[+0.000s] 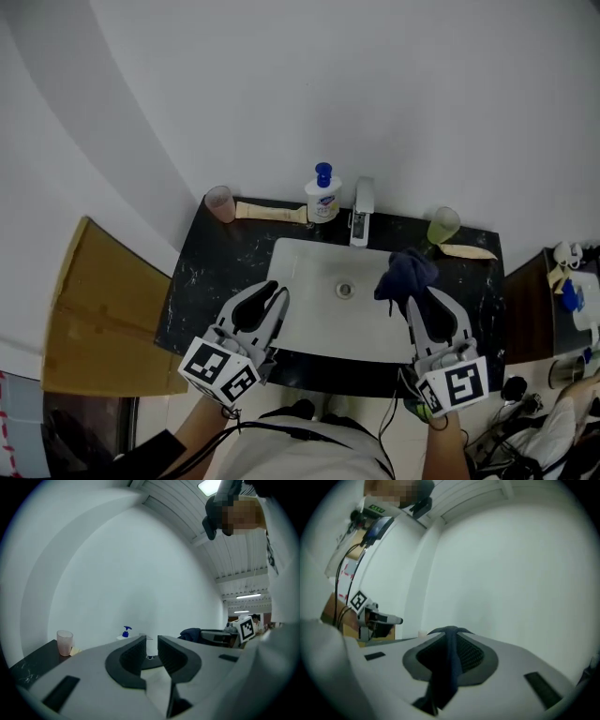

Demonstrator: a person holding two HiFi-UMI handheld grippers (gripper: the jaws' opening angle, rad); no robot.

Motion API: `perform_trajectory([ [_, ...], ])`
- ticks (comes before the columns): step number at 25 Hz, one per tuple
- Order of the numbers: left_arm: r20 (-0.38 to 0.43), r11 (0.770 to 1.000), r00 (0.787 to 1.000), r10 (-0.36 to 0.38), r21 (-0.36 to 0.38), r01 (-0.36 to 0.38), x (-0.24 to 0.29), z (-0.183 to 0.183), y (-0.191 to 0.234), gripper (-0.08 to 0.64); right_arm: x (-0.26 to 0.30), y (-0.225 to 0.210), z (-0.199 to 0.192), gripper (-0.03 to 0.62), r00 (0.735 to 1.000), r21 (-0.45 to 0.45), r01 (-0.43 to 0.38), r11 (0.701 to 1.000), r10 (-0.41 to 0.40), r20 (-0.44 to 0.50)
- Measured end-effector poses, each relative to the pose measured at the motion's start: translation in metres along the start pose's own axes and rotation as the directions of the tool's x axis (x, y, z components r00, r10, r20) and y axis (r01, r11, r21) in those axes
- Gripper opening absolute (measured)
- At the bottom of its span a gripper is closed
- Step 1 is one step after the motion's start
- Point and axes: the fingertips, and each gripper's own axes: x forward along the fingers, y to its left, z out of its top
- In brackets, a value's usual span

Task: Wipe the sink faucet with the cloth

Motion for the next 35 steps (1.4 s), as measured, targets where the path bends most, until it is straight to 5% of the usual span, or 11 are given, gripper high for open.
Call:
perform_trajectory([
  [10, 0.015, 0.999, 0.998, -0.053, 0.006, 0.053, -0.002, 0.008, -0.02, 0.077, -0.057, -0.012, 0.013, 0.071, 0.994, 0.125, 0.102, 0.987, -0.105, 0.021],
  [35, 0.015, 0.995, 0.995, -0.094, 0.038, 0.094, 0.004, 0.017, -0.049, 0.077, -0.075, -0.008, 0.027, 0.071, 0.993, 0.13, 0.097, 0.987, -0.104, 0.049],
])
